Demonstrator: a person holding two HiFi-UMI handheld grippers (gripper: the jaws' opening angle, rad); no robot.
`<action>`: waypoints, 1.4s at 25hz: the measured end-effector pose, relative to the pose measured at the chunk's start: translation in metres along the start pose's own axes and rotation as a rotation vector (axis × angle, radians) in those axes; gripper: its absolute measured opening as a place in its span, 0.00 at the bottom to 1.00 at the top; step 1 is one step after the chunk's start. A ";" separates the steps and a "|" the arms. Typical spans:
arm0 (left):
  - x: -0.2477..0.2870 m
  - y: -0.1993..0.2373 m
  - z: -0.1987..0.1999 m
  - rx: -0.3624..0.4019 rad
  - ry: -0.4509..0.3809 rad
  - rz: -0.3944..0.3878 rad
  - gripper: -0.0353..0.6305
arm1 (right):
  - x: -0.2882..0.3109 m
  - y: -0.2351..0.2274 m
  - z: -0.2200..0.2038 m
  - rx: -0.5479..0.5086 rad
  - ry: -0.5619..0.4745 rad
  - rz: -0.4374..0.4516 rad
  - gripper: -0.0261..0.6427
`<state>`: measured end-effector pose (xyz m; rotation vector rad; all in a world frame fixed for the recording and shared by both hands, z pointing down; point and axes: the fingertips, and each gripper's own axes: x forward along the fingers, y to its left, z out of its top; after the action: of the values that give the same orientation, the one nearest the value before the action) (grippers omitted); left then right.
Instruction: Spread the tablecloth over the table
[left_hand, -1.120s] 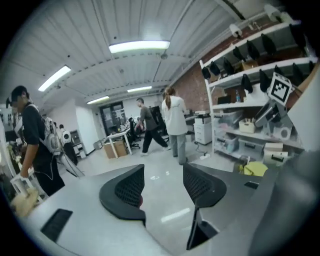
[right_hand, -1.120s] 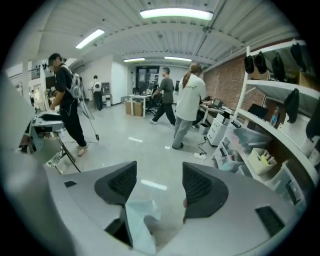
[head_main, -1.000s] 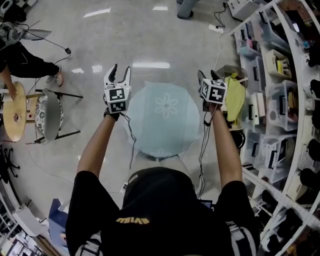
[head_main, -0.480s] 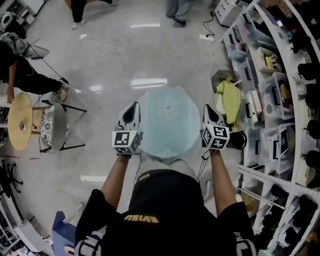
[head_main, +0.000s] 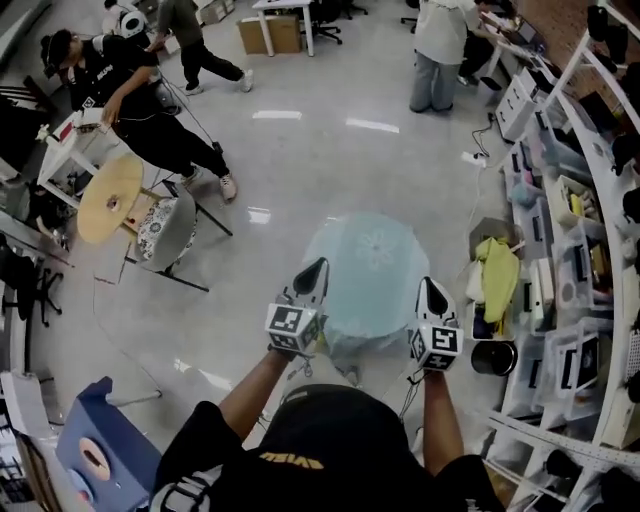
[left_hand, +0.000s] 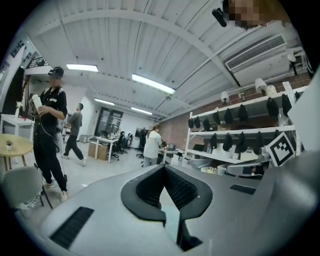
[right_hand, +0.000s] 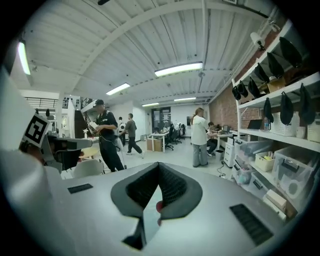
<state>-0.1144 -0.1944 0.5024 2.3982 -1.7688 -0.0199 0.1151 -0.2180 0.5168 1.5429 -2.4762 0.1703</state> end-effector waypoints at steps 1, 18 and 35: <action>-0.011 -0.012 0.003 0.007 -0.010 -0.002 0.08 | -0.013 0.000 0.000 0.001 -0.008 0.000 0.04; -0.109 -0.017 0.030 0.194 -0.057 0.040 0.08 | -0.088 0.079 0.020 0.000 -0.077 -0.028 0.04; -0.093 -0.017 0.038 0.179 -0.070 -0.093 0.08 | -0.089 0.089 0.034 -0.007 -0.104 -0.110 0.04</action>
<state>-0.1299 -0.1057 0.4548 2.6348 -1.7562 0.0459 0.0689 -0.1079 0.4632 1.7212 -2.4573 0.0647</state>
